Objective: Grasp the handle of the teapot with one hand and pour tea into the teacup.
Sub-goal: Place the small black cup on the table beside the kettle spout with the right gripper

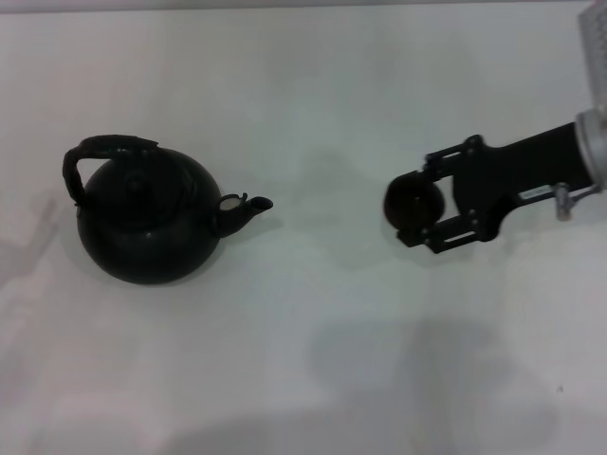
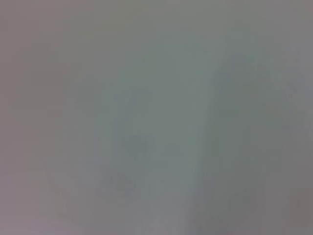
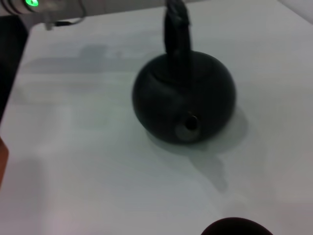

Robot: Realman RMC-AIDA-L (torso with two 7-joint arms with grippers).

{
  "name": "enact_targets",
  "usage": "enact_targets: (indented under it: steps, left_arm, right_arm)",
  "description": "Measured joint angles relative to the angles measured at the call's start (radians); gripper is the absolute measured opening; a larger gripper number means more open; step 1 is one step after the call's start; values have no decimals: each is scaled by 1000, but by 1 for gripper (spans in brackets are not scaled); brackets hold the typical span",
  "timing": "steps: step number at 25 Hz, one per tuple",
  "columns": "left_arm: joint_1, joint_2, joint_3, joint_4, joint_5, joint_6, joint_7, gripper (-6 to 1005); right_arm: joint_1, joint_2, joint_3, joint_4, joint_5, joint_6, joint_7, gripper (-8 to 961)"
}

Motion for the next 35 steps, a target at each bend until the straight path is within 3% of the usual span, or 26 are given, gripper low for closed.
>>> enact_targets:
  steps: [16,35]
  left_arm:
    - [-11,0,4,-1,8,0,-8,786]
    - [-11,0,4,-9,9,0,-3,785]
  right_arm:
    - [45,13,-388,10,97,-298,95,719]
    - [45,10,-518,71,124,-456,97,719]
